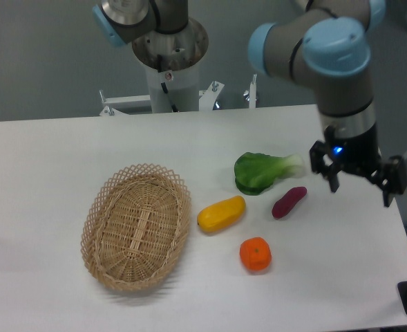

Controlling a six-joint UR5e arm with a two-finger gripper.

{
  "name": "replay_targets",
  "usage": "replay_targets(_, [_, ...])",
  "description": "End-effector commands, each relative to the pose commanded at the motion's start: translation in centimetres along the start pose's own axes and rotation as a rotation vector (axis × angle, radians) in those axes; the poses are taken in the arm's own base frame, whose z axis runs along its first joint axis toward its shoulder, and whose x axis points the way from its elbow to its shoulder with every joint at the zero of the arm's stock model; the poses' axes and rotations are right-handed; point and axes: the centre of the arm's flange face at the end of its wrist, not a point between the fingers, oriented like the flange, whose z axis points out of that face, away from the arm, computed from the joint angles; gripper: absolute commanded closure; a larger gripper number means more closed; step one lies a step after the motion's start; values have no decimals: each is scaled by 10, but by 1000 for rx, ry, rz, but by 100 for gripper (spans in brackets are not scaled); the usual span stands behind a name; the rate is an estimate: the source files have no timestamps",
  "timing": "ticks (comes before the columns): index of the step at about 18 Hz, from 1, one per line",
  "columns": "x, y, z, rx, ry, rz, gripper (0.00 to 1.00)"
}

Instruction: Place the sweet potato on the table

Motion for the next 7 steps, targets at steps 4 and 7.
replay_targets(4, [8,32,2,14,66,91,0])
replay_targets(7, [15,46,4,42,82,78,0])
